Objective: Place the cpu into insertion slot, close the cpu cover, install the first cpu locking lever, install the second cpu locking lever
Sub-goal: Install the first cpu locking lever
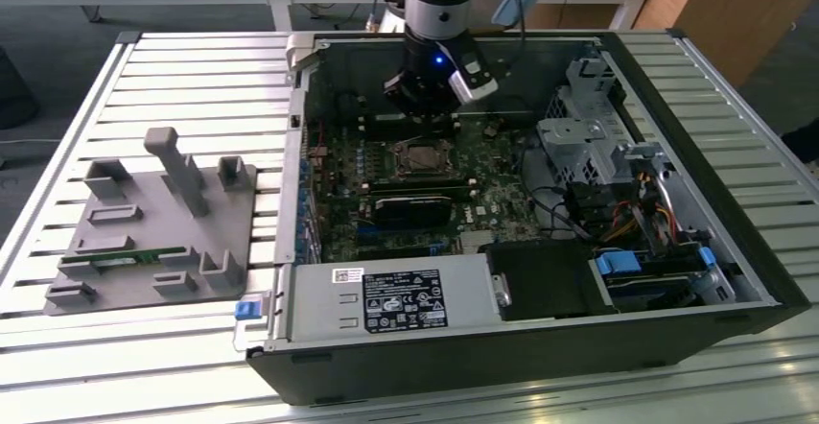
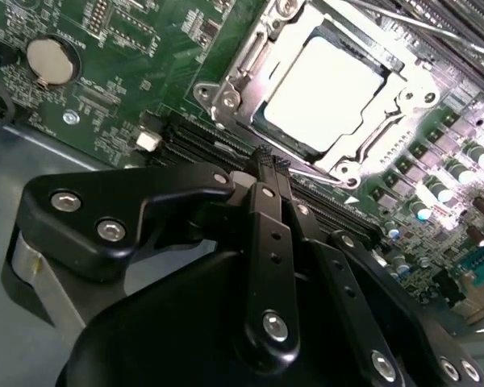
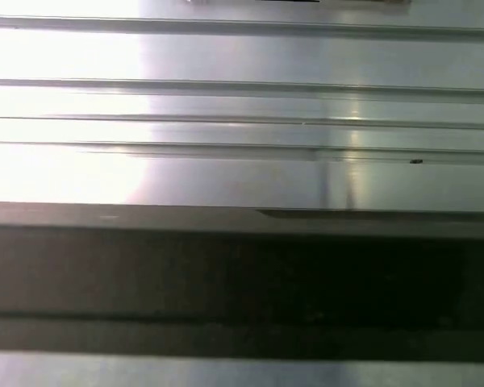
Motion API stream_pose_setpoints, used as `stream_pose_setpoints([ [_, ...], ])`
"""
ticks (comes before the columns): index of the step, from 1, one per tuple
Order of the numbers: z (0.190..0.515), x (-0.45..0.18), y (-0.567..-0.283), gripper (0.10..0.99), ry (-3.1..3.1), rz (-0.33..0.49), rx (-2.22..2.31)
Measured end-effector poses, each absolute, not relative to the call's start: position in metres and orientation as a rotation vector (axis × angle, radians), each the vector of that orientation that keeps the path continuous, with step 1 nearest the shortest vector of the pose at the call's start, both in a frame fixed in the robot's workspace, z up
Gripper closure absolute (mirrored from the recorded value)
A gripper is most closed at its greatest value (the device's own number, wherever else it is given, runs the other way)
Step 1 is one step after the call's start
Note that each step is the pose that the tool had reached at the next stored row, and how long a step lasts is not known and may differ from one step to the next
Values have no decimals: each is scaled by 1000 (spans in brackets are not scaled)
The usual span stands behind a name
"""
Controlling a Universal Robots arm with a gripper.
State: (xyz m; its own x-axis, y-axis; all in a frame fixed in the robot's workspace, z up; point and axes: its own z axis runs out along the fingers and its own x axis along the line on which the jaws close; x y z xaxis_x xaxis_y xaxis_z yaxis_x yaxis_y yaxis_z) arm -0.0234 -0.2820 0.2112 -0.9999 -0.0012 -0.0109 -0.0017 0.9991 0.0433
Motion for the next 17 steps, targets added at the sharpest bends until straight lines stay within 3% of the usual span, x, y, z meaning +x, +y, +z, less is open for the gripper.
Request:
stream_pose_setpoints([
  [7, 211, -26, -282, 980, 3126, 117, -5],
  [17, 212, -21, -283, 980, 3126, 128, -13],
])
